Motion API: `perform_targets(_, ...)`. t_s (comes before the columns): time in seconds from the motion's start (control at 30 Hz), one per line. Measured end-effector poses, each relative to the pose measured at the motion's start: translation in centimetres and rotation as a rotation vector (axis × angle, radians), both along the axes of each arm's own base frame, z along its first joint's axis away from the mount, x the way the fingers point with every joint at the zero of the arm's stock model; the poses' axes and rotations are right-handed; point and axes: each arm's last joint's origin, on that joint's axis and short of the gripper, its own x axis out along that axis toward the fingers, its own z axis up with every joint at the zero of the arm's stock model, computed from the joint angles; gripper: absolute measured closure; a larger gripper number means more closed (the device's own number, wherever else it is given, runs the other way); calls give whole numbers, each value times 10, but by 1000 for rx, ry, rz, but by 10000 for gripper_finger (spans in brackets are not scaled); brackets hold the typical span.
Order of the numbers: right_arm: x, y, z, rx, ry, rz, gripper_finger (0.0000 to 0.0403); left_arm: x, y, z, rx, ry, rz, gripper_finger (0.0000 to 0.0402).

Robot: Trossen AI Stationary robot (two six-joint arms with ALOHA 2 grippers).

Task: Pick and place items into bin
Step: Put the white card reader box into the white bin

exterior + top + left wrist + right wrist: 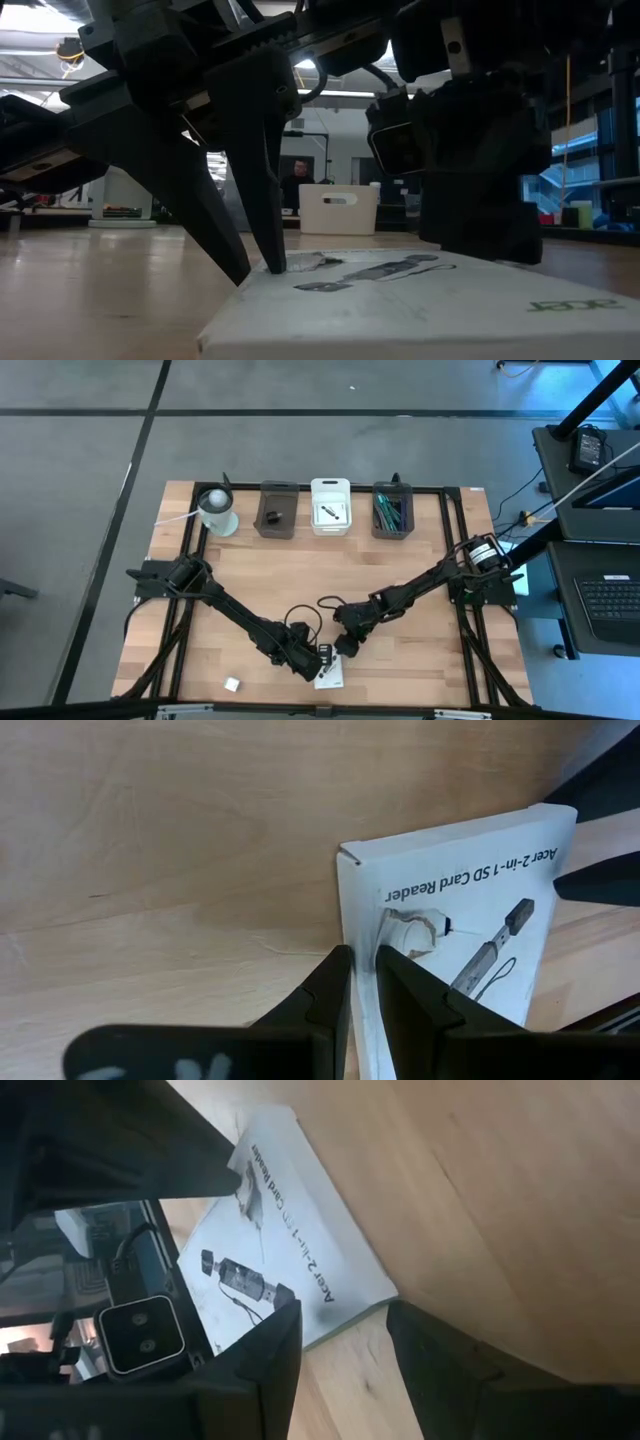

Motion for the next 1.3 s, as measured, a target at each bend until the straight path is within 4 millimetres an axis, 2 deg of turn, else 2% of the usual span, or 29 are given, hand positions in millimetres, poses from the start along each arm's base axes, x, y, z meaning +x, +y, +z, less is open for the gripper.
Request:
perform_targets(0.37,-2,2,-1,-61,-20,5,240,0,0,0,4,1,-5,355)
perform_targets(0.73,-6,30,4,43,-56,-45,239,-2,1,0,25,10,-3,355)
perform_targets(0.93,-6,47,11,93,-146,-84,239,-2,1,0,35,12,0,355)
perform_targets(1.07,-5,48,12,32,-201,-149,239,-2,1,0,40,8,3,355)
perform_targets(1.3,5,51,16,85,-335,-188,240,-2,1,0,41,5,3,355)
